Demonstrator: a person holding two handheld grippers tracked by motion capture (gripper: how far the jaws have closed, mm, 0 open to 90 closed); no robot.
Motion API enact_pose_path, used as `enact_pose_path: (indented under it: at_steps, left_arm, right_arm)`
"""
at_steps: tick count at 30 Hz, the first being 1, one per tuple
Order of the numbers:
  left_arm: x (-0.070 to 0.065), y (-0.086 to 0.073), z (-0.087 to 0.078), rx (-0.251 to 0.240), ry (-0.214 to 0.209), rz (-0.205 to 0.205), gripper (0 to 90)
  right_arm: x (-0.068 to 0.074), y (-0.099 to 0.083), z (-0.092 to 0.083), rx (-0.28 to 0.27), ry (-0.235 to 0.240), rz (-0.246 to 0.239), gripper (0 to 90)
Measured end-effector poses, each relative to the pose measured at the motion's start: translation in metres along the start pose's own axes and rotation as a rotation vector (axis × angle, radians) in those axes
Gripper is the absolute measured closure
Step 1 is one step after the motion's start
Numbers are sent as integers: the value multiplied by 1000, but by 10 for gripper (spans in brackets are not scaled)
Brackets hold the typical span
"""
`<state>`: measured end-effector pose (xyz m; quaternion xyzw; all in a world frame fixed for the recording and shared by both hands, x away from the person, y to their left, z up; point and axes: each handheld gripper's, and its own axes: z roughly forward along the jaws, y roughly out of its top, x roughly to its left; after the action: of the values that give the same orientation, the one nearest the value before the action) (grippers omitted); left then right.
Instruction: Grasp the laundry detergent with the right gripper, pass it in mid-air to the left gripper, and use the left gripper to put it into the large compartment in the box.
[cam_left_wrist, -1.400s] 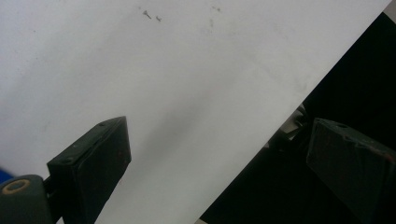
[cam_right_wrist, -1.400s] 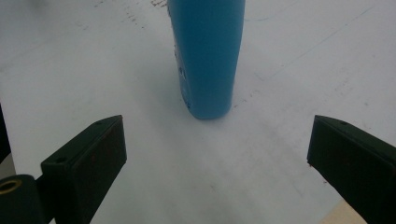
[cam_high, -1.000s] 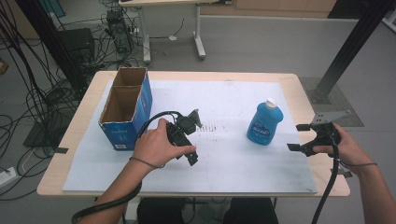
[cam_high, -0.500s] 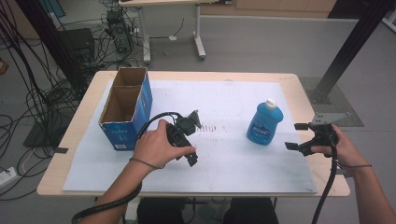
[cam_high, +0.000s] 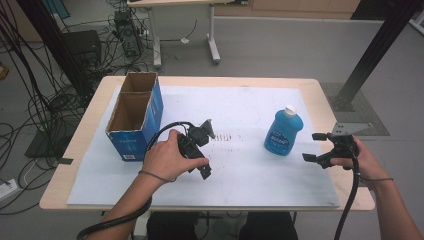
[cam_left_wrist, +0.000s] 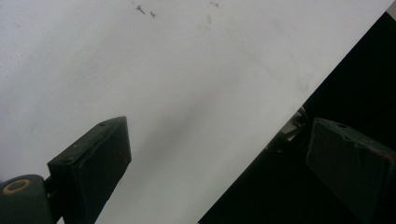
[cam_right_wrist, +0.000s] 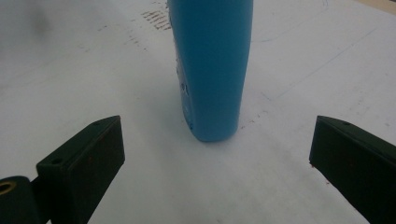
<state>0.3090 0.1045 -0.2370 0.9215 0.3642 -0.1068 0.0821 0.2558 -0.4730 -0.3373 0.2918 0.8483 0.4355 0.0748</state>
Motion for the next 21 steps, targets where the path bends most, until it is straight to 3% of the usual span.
enact_pose_path:
  at_steps: [9, 21]
  left_arm:
    - [0, 0, 0, 0, 1, 0, 68]
    - [1, -1, 2, 3, 1, -8, 67]
  right_arm:
    - [2, -10, 6, -51, -6, -8, 28]
    - [0, -14, 10, -68, -7, -16, 27]
